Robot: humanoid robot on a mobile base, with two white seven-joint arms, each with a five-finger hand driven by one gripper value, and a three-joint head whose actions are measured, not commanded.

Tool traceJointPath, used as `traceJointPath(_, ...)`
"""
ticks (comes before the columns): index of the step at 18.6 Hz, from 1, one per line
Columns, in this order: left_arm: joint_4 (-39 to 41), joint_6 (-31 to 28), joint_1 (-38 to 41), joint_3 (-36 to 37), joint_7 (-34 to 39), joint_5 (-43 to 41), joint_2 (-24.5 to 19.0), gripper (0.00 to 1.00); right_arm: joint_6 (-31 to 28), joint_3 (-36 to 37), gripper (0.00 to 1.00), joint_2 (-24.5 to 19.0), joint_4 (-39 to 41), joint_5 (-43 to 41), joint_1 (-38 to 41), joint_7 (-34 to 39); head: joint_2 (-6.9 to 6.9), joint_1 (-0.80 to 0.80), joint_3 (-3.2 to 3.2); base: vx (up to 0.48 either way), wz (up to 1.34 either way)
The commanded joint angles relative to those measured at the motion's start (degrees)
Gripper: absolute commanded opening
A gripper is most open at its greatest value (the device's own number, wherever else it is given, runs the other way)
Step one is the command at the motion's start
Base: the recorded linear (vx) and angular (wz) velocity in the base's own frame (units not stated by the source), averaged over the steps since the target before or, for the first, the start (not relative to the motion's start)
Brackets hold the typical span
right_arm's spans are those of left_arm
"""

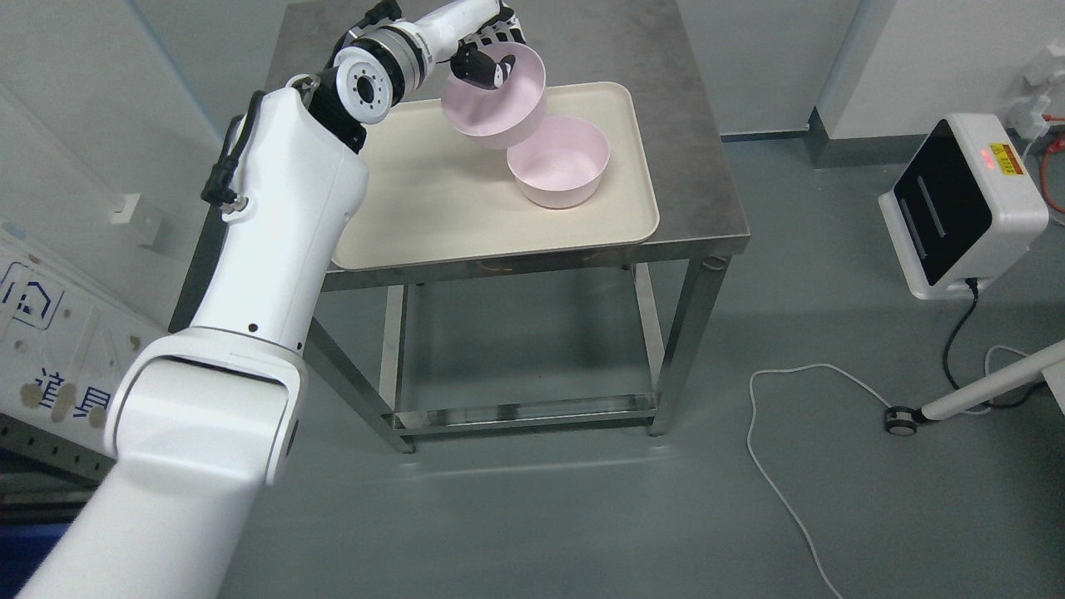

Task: Stack pink IKEA bowls on left shelf middle
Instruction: 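Lower the held bowl into the other pink bowl and release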

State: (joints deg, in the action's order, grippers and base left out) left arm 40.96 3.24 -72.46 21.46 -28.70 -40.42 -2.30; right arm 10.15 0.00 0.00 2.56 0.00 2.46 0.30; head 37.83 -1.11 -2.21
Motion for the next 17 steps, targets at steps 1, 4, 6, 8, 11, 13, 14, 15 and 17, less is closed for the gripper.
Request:
traceJointPath(1, 5.0, 0.1, -0.1, 8.0, -0.1, 0.2, 1.3, 0.01, 0.0, 0.6, 1.0, 1.0, 0.0, 0.4, 0.0, 0.0, 0.0, 0.0, 0.0, 0.0, 0.0)
traceJointPath(4, 5.9, 0.1, -0.1, 12.3, 0.0, 0.2, 1.3, 0.02, 0.0, 0.6, 1.0, 1.0, 0.0, 0.4, 0.0, 0.0, 0.0, 0.0, 0.0, 0.0, 0.0)
traceJointPath(6, 5.9, 0.1, 0.1, 13.3, -0.4, 0.2, 1.3, 0.02, 0.0, 0.6, 1.0, 1.0, 0.0, 0.4, 0.0, 0.0, 0.0, 0.0, 0.0, 0.0, 0.0)
traceJointPath(8, 5.9, 0.1, 0.1, 13.4, -0.4, 0.2, 1.3, 0.02, 0.0, 0.6, 1.0, 1.0, 0.0, 0.4, 0.0, 0.0, 0.0, 0.0, 0.0, 0.0, 0.0)
traceJointPath(11, 5.9, 0.1, 0.1, 14.5, -0.5, -0.3, 1.3, 0.03, 0.0, 0.6, 1.0, 1.0, 0.0, 0.4, 0.0, 0.0, 0.0, 0.0, 0.0, 0.0, 0.0)
traceJointPath(13, 5.9, 0.1, 0.1, 14.6, -0.4, -0.4, 1.3, 0.03, 0.0, 0.6, 1.0, 1.0, 0.0, 0.4, 0.0, 0.0, 0.0, 0.0, 0.0, 0.0, 0.0)
traceJointPath(14, 5.6, 0.1, 0.1, 14.6, -0.4, -0.5, 1.3, 0.03, 0.0, 0.6, 1.0, 1.0, 0.0, 0.4, 0.0, 0.0, 0.0, 0.0, 0.0, 0.0, 0.0)
traceJointPath(15, 5.4, 0.1, 0.1, 14.6, -0.4, -0.5, 1.3, 0.03, 0.0, 0.6, 1.0, 1.0, 0.0, 0.4, 0.0, 0.0, 0.0, 0.0, 0.0, 0.0, 0.0)
traceJointPath(17, 5.2, 0.1, 0.2, 14.6, -0.5, -0.5, 1.3, 0.03, 0.0, 0.6, 1.0, 1.0, 0.1, 0.4, 0.0, 0.0, 0.0, 0.0, 0.0, 0.0, 0.0)
